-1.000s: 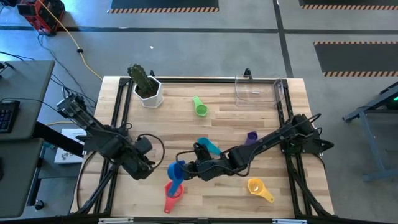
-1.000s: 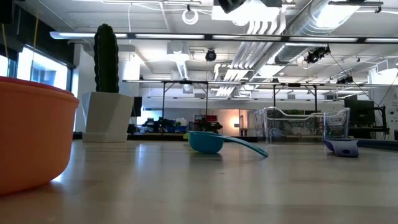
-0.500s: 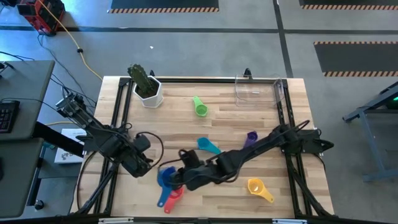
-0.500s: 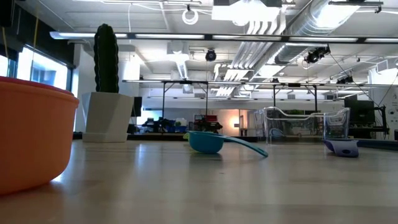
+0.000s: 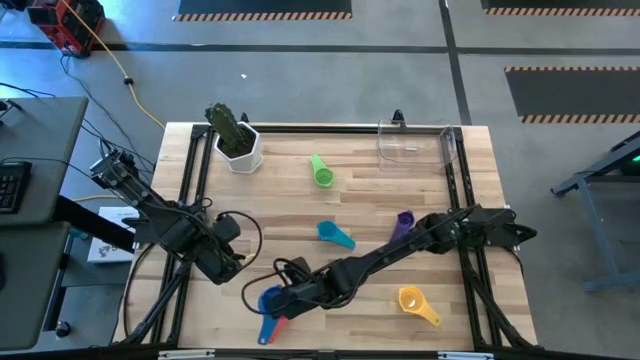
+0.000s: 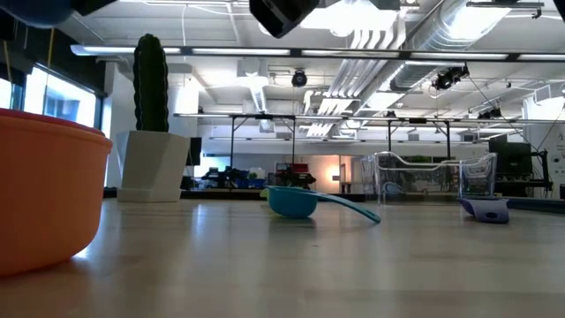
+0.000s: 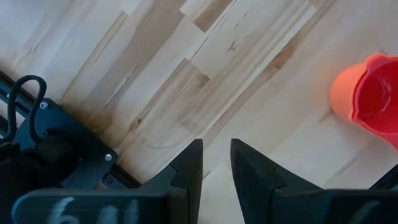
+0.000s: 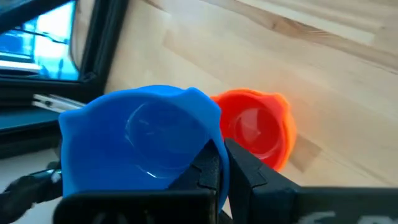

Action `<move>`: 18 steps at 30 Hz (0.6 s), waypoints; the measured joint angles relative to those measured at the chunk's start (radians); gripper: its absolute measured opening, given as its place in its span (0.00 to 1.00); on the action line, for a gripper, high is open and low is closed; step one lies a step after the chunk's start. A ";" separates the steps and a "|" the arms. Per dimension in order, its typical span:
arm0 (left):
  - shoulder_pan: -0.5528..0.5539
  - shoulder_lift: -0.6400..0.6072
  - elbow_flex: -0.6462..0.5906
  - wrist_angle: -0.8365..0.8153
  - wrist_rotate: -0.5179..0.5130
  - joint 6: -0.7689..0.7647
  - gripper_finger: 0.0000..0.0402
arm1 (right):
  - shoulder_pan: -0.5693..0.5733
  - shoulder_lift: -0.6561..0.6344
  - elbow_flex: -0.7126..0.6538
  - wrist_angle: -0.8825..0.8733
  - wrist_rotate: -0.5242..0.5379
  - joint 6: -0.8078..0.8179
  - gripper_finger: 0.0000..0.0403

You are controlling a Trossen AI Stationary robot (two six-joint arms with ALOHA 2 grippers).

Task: Nest measuring cups in basket
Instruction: Stack the blue measuring cup on the pink measuring cup

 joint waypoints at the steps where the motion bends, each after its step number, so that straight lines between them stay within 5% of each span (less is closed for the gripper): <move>1: 0.000 0.000 0.000 0.001 0.000 -0.001 0.18 | 0.000 0.005 0.000 -0.007 -0.014 0.002 0.00; 18: 0.000 0.001 0.000 0.003 0.000 -0.018 0.18 | -0.003 0.053 0.000 -0.053 -0.042 0.007 0.00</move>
